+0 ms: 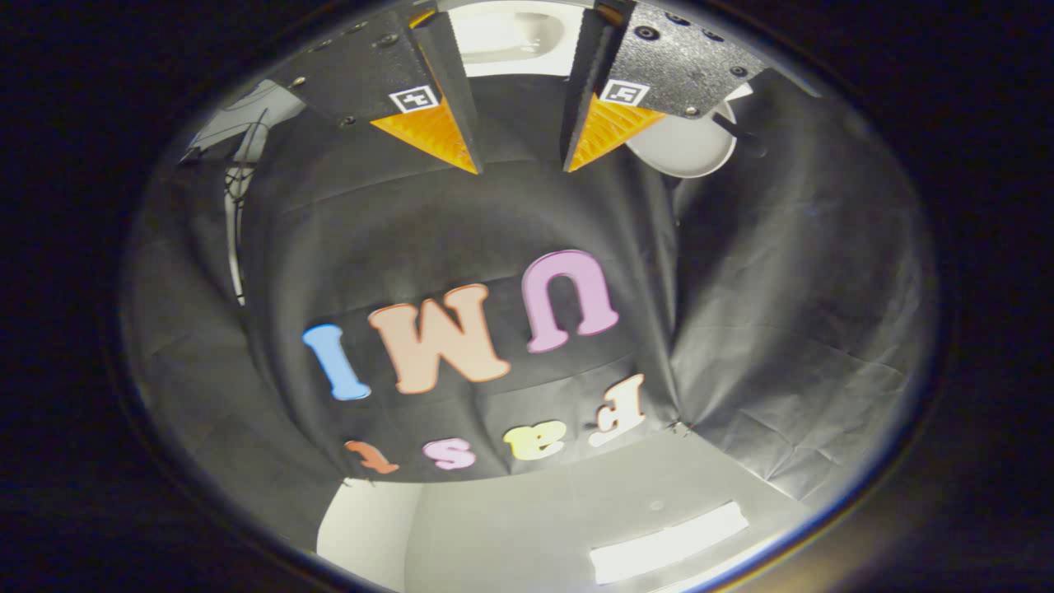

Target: Open the toilet lid.

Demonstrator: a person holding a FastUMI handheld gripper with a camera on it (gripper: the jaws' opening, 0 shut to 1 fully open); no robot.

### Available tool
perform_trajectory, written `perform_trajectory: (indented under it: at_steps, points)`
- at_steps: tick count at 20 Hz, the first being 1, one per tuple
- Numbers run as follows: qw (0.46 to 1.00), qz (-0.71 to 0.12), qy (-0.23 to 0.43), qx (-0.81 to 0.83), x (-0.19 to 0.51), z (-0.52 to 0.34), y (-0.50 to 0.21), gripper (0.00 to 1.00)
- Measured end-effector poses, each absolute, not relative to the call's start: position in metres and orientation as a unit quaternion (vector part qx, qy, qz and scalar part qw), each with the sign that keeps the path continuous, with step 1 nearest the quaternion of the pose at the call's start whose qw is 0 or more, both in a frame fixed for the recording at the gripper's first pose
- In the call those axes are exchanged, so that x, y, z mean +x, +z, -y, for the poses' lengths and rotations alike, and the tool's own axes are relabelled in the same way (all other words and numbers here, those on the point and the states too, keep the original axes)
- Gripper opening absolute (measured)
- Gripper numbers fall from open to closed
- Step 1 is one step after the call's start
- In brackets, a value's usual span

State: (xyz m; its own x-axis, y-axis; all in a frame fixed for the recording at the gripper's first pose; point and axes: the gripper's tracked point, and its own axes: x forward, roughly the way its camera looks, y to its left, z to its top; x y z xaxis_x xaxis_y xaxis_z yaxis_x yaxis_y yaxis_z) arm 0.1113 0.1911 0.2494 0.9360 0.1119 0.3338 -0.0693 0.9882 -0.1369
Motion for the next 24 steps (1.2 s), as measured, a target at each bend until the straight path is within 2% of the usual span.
perform_trajectory:
  at_steps: [5, 10, 16, 24]
  points:
    - [0.980, 0.175, -0.026, -0.088, 0.069, -0.118, 0.250, 0.57]
    - [0.979, 0.166, -0.070, -0.097, 0.036, -0.063, 0.243, 0.55]
    - [0.981, 0.136, -0.095, -0.101, 0.031, -0.017, 0.225, 0.55]
    - [0.989, 0.067, -0.095, -0.095, 0.051, 0.007, 0.197, 0.56]
